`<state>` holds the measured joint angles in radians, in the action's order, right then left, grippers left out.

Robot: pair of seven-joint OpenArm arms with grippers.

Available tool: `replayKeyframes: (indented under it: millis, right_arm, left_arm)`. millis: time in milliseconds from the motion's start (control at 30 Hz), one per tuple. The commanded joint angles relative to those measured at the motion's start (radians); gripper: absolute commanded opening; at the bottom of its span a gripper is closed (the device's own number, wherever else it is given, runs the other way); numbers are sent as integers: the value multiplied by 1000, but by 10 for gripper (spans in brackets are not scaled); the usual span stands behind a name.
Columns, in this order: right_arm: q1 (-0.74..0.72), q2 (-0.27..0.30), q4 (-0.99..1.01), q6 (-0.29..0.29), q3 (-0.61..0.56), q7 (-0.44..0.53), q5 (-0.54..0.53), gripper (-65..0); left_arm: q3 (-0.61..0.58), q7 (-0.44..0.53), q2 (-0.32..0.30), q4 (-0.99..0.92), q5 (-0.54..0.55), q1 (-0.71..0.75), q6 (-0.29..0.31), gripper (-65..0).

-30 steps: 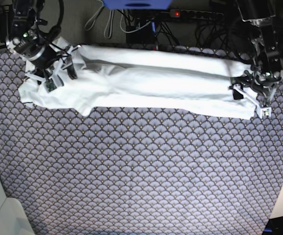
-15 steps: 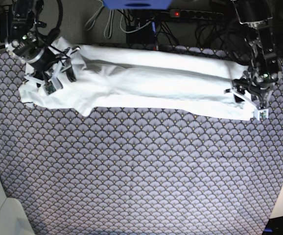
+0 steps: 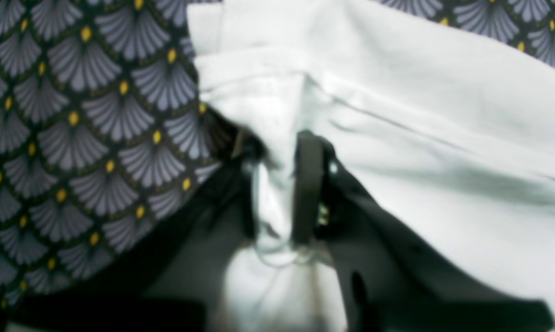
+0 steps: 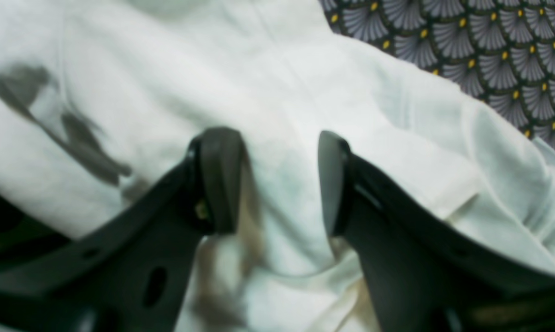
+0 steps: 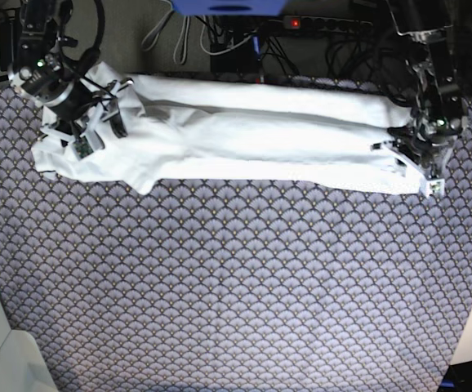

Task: Fold the T-shirt properly
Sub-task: 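Hold the shirt end with the right gripper while the left gripper regrips, then carry the shirt end with the left gripper toward the right gripper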

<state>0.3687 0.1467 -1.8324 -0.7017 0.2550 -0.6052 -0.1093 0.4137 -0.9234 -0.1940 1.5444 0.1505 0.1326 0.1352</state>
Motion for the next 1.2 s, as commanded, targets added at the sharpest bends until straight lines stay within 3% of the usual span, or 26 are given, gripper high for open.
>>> replayKeyframes:
  millis: [0, 133, 267, 400, 533, 767, 1000, 1167]
  right_arm:
    - [-4, 9, -14, 4, 5, 21, -11, -365]
    - [-4, 9, -14, 4, 5, 21, -11, -365]
    - [-4, 9, -14, 4, 5, 21, -11, -365]
    - [-4, 9, -5, 4, 5, 21, -11, -365]
    - [-20, 9, 29, 4, 5, 21, -10, -365]
    - [-15, 23, 41, 4, 5, 21, -10, -365]
    - [-15, 24, 41, 4, 5, 21, -10, -365]
    - [-15, 24, 41, 4, 5, 21, -10, -365]
  left_arm:
    - [3, -6, 0, 52, -21, 9, -7, -646]
    - [3, -15, 15, 213, -30, 20, -10, -646]
    - [3, -112, 20, 321, -21, 11, -10, -646]
    - [-16, -168, 70, 411, -21, 17, -9, -646]
    - [-120, -222, 109, 457, -21, 40, -16, -646]
    - [-281, -224, 216, 454, -39, 51, -19, -646]
    - [-468, -222, 345, 449, -243, 43, -21, -646]
    - [-614, -222, 351, 446, -309, 42, -21, -646]
